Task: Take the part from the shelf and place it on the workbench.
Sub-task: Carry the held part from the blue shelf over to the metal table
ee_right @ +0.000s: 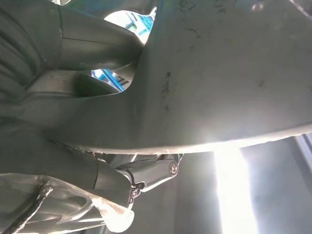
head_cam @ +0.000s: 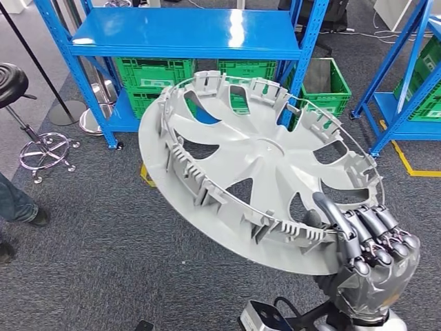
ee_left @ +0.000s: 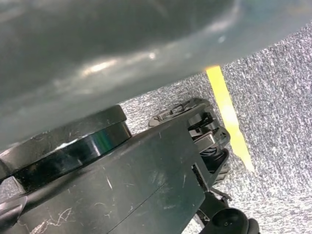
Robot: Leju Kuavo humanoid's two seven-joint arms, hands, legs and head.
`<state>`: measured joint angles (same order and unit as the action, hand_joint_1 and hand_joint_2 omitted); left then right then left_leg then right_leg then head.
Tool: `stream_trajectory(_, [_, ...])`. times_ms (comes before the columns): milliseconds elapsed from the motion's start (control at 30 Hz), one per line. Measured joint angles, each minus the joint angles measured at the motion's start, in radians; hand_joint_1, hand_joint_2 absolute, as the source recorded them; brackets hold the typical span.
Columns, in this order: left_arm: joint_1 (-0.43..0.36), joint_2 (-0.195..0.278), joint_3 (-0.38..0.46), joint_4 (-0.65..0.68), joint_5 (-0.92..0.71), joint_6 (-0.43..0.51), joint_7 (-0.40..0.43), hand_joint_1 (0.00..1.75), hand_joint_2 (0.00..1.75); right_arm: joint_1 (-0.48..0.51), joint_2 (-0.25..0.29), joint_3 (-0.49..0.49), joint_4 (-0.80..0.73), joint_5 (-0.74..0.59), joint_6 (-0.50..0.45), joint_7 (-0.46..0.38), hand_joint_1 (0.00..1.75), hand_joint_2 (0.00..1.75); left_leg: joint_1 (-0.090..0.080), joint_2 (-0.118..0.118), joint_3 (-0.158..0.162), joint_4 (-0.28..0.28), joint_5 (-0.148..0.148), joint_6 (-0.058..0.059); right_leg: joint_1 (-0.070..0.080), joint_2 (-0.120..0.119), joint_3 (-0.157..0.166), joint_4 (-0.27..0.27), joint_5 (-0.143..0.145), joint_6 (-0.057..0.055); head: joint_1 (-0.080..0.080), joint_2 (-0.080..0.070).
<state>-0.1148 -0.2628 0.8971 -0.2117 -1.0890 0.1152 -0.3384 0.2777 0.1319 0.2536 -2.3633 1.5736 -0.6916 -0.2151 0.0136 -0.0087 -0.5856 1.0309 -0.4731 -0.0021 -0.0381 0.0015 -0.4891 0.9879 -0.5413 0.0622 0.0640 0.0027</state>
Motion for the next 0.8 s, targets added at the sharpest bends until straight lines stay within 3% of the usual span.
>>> stream_trajectory(167, [0.000, 0.000, 0.000, 0.000, 0.003, 0.000, 0.000, 0.00, 0.00, -0.001, -0.017, 0.017, 0.020, -0.009, 0.000, 0.087, 1.75, 1.75, 0.000, 0.000, 0.000, 0.000, 0.000, 0.000, 0.000, 0.000, 0.000, 0.000, 0.000, 0.000, 0.000, 0.000])
stream_trajectory(233, [0.000, 0.000, 0.000, 0.000, 0.004, -0.001, -0.002, 0.00, 0.00, 0.002, -0.016, 0.009, 0.037, -0.086, 0.000, 0.046, 1.75, 1.75, 0.000, 0.000, 0.000, 0.000, 0.000, 0.000, 0.000, 0.000, -0.004, 0.000, 0.000, 0.000, 0.000, 0.000])
stream_trajectory(267, [0.000, 0.000, 0.000, 0.000, 0.005, -0.001, -0.003, 0.00, 0.00, 0.008, -0.002, -0.009, 0.050, -0.162, 0.000, -0.028, 1.75, 1.75, 0.000, 0.000, 0.000, 0.000, 0.000, 0.000, 0.000, 0.000, -0.006, 0.000, 0.000, 0.000, 0.000, 0.000])
stream_trajectory(367, [0.002, 0.000, 0.001, 0.000, 0.011, -0.003, -0.004, 0.00, 0.00, 0.026, 0.078, -0.116, 0.105, -0.405, 0.000, -0.364, 1.75, 1.75, 0.000, 0.000, 0.000, 0.000, 0.000, 0.000, 0.000, 0.000, -0.005, 0.000, -0.001, -0.001, 0.000, 0.000])
stream_trajectory(433, [0.003, 0.000, 0.003, 0.000, 0.014, -0.003, -0.004, 0.00, 0.00, 0.032, 0.111, -0.173, 0.136, -0.467, 0.000, -0.481, 1.75, 1.75, 0.000, 0.000, 0.000, 0.000, 0.000, 0.000, 0.000, -0.001, -0.001, 0.000, -0.001, -0.001, 0.000, 0.000])
stream_trajectory(800, [0.006, 0.000, 0.016, 0.000, 0.021, 0.000, 0.000, 0.00, 0.00, 0.049, 0.184, -0.303, 0.245, -0.513, 0.000, -0.479, 1.75, 1.75, 0.000, 0.000, 0.000, 0.000, 0.000, 0.000, 0.000, -0.001, -0.001, 0.000, -0.001, -0.001, 0.000, 0.000])
